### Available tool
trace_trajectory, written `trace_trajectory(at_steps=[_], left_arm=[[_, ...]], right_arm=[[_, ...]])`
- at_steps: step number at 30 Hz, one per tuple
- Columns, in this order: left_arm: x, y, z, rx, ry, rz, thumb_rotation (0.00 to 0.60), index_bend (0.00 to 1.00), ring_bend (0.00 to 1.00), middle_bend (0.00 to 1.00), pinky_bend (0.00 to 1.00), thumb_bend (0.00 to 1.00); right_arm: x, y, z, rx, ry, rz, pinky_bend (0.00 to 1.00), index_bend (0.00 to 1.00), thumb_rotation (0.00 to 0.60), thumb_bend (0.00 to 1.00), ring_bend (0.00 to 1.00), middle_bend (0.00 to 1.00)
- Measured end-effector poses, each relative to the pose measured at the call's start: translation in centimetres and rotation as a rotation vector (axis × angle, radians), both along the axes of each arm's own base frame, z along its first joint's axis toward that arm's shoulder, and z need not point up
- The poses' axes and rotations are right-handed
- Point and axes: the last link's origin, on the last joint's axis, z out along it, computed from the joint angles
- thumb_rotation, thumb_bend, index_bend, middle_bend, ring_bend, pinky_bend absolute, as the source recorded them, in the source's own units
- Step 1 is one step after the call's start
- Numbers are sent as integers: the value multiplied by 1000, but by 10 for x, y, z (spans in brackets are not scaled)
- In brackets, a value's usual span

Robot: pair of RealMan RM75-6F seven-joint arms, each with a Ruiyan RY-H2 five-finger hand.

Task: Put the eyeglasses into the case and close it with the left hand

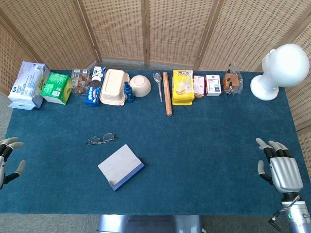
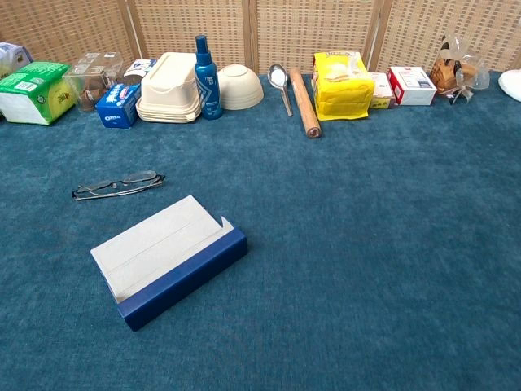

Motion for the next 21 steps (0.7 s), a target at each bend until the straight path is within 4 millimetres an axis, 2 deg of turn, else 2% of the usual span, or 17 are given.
trace_trajectory(at_steps=[13, 21], left_arm=[[-1, 0, 2, -5, -1, 1, 600, 304, 218, 273, 161, 326], [-2, 9, 0, -43, 16, 4, 600, 305, 220, 265, 185, 326]], right_arm=[[-3, 4, -1, -12, -7, -5, 190, 145, 513, 640, 175, 312], [-5, 2, -3, -1, -8, -20, 190, 147, 514, 638, 175, 311]])
